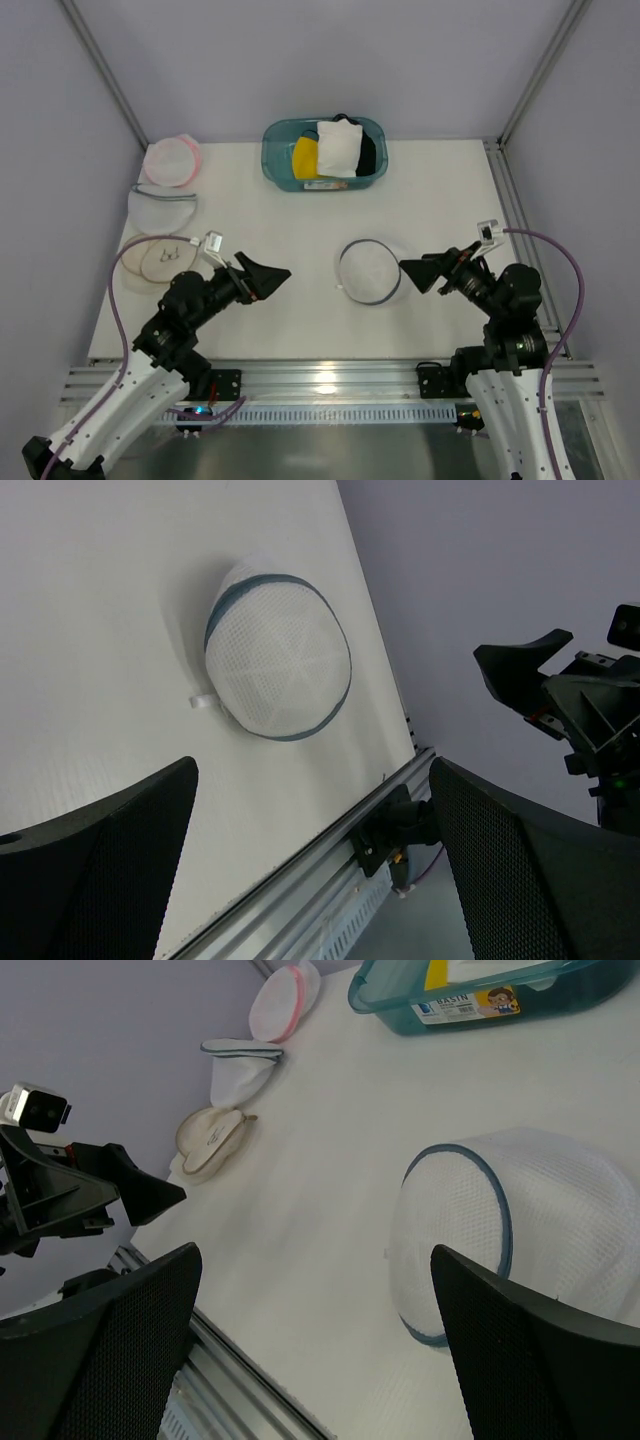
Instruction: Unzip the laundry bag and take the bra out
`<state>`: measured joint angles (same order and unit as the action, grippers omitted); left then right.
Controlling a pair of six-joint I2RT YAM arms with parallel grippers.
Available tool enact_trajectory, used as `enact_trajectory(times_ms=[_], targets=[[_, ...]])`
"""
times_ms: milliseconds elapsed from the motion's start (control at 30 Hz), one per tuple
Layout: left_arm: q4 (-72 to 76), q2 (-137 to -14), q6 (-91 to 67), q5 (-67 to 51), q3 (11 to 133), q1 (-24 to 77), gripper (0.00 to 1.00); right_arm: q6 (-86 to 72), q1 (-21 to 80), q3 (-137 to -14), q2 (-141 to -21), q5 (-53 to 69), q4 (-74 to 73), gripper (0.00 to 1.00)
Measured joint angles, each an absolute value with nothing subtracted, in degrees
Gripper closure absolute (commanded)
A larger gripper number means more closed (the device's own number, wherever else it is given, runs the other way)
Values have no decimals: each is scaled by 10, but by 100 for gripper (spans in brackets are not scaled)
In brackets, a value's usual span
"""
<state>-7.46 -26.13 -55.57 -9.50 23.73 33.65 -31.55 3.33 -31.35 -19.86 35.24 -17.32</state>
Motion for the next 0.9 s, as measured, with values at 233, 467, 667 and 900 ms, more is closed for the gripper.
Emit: enact_trajectory(times_ms=[233,467,667,900], targets=[[-70,-268,-564,-90,226,336,1,-319,33,-298,-196,344,-179,1],[-58,-279,-571,-86,205,336,1,-370,47,-224,-124,267,-208,1],[-30,-315,-582,-86,204,336,1,-407,95,-190,-152,203,-234,0],[-4,-344,-583,-88,204,336,1,-406,226,-201,-317,108,-239,0]])
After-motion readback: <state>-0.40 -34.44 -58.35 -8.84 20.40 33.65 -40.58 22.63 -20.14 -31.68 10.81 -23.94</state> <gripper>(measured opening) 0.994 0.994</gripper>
